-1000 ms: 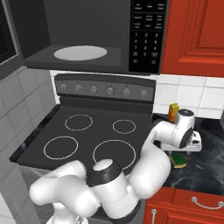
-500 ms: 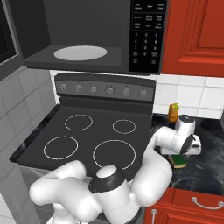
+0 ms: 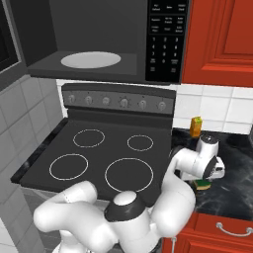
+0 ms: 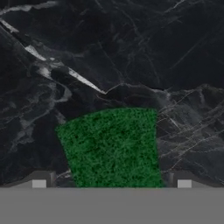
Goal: Place the sponge inside the microwave to prepare for sanitizing.
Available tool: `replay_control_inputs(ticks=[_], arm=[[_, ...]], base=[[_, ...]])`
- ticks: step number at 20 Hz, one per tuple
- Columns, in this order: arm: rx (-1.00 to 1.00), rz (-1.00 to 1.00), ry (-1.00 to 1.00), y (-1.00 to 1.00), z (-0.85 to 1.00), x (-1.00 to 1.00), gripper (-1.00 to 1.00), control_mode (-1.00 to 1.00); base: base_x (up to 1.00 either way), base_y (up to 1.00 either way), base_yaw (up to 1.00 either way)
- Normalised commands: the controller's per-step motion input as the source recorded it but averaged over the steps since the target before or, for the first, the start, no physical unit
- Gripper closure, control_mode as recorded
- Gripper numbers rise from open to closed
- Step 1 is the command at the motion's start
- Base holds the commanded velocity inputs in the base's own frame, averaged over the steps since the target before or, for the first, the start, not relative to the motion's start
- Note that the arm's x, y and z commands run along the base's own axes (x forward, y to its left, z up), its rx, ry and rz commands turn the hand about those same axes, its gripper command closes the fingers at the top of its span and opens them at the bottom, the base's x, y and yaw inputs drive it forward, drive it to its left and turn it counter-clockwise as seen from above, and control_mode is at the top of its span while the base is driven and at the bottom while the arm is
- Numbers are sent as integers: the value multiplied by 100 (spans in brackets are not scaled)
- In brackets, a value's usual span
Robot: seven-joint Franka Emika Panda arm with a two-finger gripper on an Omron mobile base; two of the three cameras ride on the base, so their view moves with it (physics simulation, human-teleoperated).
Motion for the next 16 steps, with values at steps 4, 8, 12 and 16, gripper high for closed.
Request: replay_control_inputs(ticks=[4,8,12,16], arm=[[0,10,1,0,-15,11,-100,-100],[0,9,0,-4,-14,16,-100,-100],[1,9,0,-3,-13,18,-100,-100],[3,8,0,0,-13,0,100,-100]], base=[[0,0,0],[0,0,0],[0,0,0],[0,0,0]])
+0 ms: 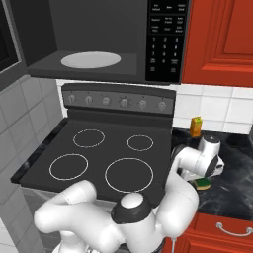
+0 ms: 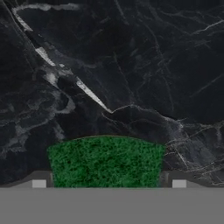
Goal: Place the sponge inside the microwave to prepare for sanitizing.
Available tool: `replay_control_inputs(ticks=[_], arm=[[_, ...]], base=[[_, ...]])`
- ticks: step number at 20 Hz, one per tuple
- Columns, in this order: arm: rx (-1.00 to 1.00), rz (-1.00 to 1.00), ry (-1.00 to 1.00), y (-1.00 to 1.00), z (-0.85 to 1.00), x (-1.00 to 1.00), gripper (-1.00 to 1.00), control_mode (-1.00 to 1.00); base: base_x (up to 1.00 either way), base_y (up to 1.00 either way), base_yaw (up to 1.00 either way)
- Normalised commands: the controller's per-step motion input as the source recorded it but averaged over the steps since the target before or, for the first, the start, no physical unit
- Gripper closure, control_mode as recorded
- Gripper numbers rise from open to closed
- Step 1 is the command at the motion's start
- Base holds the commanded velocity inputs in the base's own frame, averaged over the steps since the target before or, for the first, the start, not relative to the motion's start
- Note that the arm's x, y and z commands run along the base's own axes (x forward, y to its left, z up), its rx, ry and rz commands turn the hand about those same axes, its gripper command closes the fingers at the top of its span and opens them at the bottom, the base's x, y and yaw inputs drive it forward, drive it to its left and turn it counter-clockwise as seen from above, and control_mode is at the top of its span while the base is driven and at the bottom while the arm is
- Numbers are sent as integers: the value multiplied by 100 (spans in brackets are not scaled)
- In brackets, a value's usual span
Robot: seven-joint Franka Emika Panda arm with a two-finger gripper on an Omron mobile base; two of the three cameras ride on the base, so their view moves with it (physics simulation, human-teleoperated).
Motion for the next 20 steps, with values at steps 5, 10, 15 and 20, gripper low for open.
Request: replay_control_inputs(ticks=[5,10,15,20], arm=[[2,4,0,0,-6,0,100,-100],[1,0,0,0,-1,-4,100,-100],[2,0,0,12,38,-51,100,-100],[8,-1,-4,34,83,-93,100,-100]], base=[[0,0,0],[0,0,0],[0,0,0],[0,0,0]])
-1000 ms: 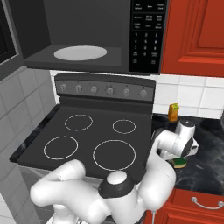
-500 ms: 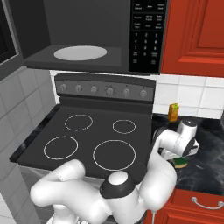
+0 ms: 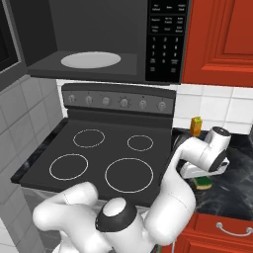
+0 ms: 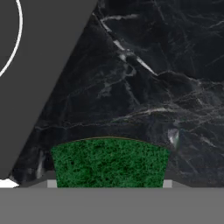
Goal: Place the sponge inside the microwave to prepare for sanitizing.
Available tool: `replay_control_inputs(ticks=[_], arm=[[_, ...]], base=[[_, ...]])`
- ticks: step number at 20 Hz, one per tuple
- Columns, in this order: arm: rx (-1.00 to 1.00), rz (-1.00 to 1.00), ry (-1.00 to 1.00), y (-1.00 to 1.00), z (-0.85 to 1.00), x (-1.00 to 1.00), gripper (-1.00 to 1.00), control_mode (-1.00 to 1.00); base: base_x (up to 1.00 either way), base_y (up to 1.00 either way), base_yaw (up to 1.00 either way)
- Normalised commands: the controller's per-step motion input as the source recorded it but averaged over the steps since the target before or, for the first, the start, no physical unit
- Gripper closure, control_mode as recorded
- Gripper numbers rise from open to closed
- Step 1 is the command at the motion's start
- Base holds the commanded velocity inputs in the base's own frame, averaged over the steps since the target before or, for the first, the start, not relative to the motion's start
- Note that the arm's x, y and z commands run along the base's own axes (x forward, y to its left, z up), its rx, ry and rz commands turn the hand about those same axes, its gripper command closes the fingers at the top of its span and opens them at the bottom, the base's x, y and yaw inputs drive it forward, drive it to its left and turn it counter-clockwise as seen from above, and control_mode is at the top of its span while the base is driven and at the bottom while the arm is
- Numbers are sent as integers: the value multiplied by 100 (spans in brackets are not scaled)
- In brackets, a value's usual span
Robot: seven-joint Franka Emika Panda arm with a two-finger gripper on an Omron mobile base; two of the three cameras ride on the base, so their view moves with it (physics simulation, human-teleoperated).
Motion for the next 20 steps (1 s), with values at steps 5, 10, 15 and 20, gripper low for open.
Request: replay_control_inputs(ticks=[5,10,15,20], arm=[[2,-1,-10,63,90,-93,100,-100],[0,0,-16,99,72,-100,100,-100],[-1,0,-19,100,48,-100,100,-100],[-6,0,-16,100,51,-100,100,-100]], base=[[0,0,0],[0,0,0],[0,0,0],[0,0,0]])
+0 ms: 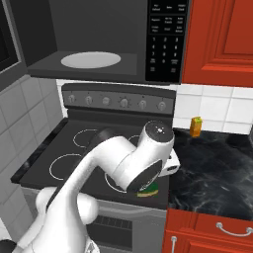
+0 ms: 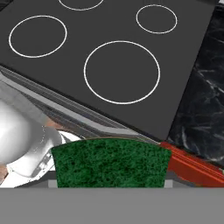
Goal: Place the sponge inside the microwave to prepare for sanitizing.
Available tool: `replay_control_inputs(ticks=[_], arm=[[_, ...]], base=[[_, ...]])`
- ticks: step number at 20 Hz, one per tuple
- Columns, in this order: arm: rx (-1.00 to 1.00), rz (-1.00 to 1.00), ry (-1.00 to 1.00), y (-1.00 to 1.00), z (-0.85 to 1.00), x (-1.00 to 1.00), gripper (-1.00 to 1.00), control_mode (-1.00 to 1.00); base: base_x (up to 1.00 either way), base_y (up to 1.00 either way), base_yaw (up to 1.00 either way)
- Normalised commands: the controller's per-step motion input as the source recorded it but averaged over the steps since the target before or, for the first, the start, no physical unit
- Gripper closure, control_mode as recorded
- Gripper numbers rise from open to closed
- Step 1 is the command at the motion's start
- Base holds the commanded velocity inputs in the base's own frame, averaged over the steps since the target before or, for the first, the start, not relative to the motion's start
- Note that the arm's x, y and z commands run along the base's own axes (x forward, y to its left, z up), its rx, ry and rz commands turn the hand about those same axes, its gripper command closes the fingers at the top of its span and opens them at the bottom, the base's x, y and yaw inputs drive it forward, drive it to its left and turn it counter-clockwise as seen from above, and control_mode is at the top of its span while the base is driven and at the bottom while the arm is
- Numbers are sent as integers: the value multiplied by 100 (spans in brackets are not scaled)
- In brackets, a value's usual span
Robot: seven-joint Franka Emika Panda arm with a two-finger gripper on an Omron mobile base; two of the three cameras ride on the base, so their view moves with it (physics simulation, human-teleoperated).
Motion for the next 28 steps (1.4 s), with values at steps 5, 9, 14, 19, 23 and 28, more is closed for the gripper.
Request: replay_control_inputs(ticks=[5,9,14,19,23,28], arm=[[-9,0,-16,97,58,-90,100,-100],[-6,0,-27,93,85,-49,100,-100],[-11,2,-30,91,100,-1,100,-100],[-10,3,-20,68,96,1,100,-100],[0,0,-11,38,78,9,100,-100],[2,1,-17,22,74,8,100,-100]], base=[[0,0,0],[0,0,0],[0,0,0],[0,0,0],[0,0,0],[0,0,0]])
